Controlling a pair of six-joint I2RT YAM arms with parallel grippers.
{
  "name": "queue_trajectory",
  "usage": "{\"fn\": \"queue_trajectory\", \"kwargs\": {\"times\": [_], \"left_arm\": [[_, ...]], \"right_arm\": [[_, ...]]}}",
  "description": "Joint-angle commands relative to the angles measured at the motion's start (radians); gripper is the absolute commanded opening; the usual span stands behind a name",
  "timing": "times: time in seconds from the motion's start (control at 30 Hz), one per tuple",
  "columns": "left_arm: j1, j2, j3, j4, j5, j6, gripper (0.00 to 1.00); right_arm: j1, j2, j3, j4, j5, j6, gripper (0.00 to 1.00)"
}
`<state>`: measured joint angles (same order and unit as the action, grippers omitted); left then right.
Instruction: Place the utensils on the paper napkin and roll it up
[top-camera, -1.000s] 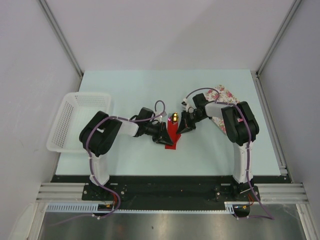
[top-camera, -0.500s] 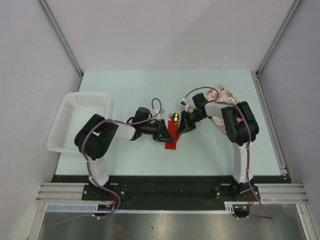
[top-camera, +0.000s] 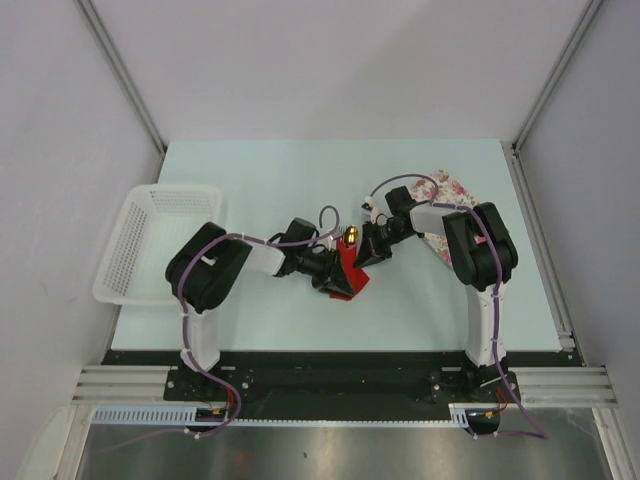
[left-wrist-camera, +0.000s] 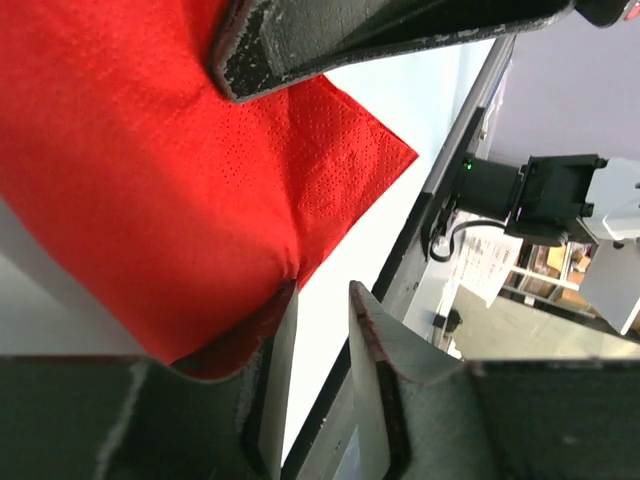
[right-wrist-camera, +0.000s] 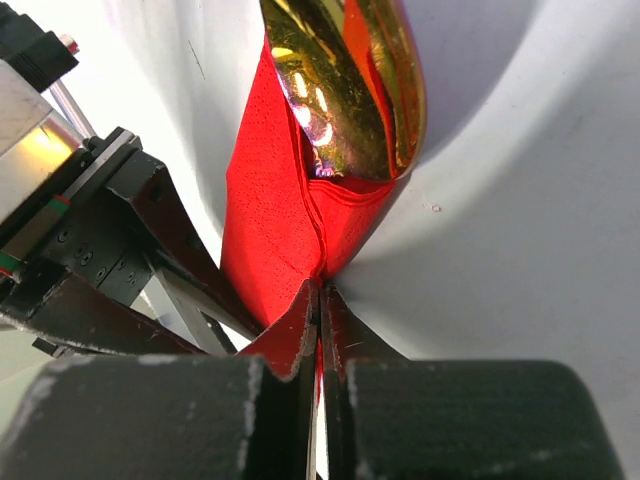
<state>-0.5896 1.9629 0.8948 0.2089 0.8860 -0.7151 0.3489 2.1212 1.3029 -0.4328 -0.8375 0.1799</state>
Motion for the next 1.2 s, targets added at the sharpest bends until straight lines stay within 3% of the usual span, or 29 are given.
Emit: {"fn": "queue_trajectory", "kwargs": {"times": [0.0, 0.1, 0.17, 0.2, 0.4, 0.6, 0.77, 0.9, 0.93, 1.17], "left_arm": [[-0.001, 0.028, 0.036, -0.131, -0.027, 0.103, 0.35], [0.004, -0.048, -0.015, 0.021, 0.06, 0.047, 0.35], [0.025, -0.097, -0.075, 0.291, 0.102, -0.097, 0.35], [0.031, -0.134, -0.1, 0.34, 0.113, -0.121, 0.35], [0.048, -0.139, -0.074, 0.301, 0.073, -0.089, 0.31], [0.047, -0.027, -0.066, 0.172, 0.007, -0.038, 0.23], [0.05, 0.05, -0.059, 0.078, -0.016, -0.02, 0.1], [0.051, 0.054, -0.048, 0.052, -0.033, -0.01, 0.05], [0.05, 0.056, -0.046, 0.044, -0.033, -0.009, 0.04], [0.048, 0.05, -0.046, 0.044, -0.035, 0.0, 0.04]], "right_arm": [[-0.005, 0.052, -0.019, -0.014, 0.153, -0.054, 0.0], [-0.005, 0.051, -0.022, -0.012, 0.159, -0.054, 0.0], [-0.004, 0.049, -0.027, -0.007, 0.164, -0.059, 0.0], [-0.004, 0.048, -0.027, -0.007, 0.166, -0.062, 0.0], [-0.002, 0.043, -0.027, -0.007, 0.17, -0.062, 0.0], [-0.005, 0.036, -0.033, -0.007, 0.167, -0.062, 0.0], [-0.008, 0.014, -0.024, -0.02, 0.161, -0.046, 0.01], [-0.027, -0.041, -0.014, -0.021, 0.156, 0.01, 0.3], [-0.03, -0.064, -0.013, -0.02, 0.161, 0.022, 0.43], [-0.004, -0.063, 0.032, -0.047, 0.238, 0.047, 0.51]]}}
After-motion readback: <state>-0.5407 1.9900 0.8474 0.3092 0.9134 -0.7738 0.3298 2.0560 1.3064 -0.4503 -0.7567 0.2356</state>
